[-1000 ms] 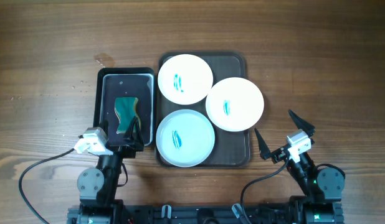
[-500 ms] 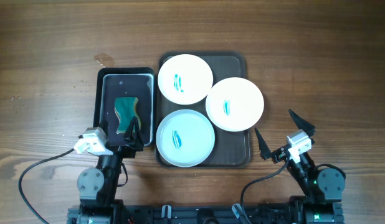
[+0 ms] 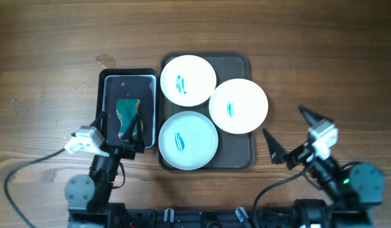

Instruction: Clean dirty plates on tray and stack at the side

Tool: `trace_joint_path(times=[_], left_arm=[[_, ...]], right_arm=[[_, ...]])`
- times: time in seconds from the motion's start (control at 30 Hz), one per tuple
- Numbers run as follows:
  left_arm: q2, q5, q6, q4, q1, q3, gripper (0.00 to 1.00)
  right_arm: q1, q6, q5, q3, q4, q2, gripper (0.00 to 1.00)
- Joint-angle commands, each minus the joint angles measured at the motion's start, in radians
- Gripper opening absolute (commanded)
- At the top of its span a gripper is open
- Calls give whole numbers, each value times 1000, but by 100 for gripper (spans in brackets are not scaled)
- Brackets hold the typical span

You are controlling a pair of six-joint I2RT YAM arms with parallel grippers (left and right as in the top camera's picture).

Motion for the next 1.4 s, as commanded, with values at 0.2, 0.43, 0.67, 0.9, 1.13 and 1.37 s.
trace_joint_path(times=[0.2, 0.43, 0.67, 0.9, 1.13, 1.37], left_arm=[[646, 21, 3, -758, -6, 882, 100], [891, 35, 52, -1004, -6, 1055, 100], [993, -16, 51, -1090, -6, 1054, 100], [1005, -17, 51, -1089, -6, 1054, 100], [1005, -17, 51, -1086, -6, 1054, 100], [1005, -51, 51, -1094, -6, 1036, 100]], right_arm=[[-2, 137, -74, 806, -536, 629, 100], [14, 244, -166, 848, -662, 769, 85], [340, 325, 130, 696, -838, 913, 62], [593, 517, 267, 358, -508, 1096, 53], [619, 460, 282, 320, -256, 1353, 22], [618, 552, 465, 320, -204, 1389, 7]])
